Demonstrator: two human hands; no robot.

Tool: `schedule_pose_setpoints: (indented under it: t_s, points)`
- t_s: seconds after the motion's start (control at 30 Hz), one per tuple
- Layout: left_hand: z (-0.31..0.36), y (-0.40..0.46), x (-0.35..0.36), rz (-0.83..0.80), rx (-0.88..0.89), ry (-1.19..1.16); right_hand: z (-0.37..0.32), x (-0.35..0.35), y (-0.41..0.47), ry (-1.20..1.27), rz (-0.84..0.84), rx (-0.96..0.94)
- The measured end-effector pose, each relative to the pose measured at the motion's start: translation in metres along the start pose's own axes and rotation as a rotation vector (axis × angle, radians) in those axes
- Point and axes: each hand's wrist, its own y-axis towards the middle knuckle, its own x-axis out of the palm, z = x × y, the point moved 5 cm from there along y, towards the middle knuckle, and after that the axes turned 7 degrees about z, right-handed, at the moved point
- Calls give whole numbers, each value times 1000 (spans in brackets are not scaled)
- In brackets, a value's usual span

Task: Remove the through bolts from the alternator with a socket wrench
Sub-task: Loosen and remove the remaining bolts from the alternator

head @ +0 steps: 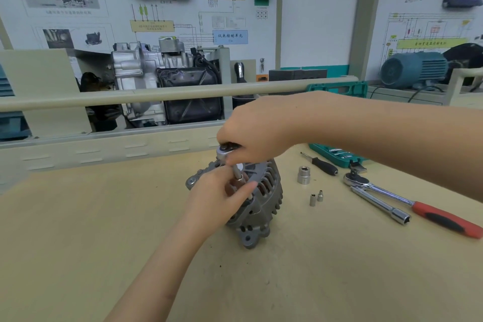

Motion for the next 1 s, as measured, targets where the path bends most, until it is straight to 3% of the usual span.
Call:
schedule_pose_setpoints:
  t_s: [0.33,0.6,0.87,1.0]
  points:
    - [5,0,3,68,11,108,1,2,5,-8,-7,-31]
    - [-5,0,5,-71,-31,16,2,3,-1,20,14,-25]
    - [2,-1,3,36,8,190,1,7,8,-34,14,-13]
    - [-4,-1,5,-15,-40,38,1,7,-1,-13,28,-13]
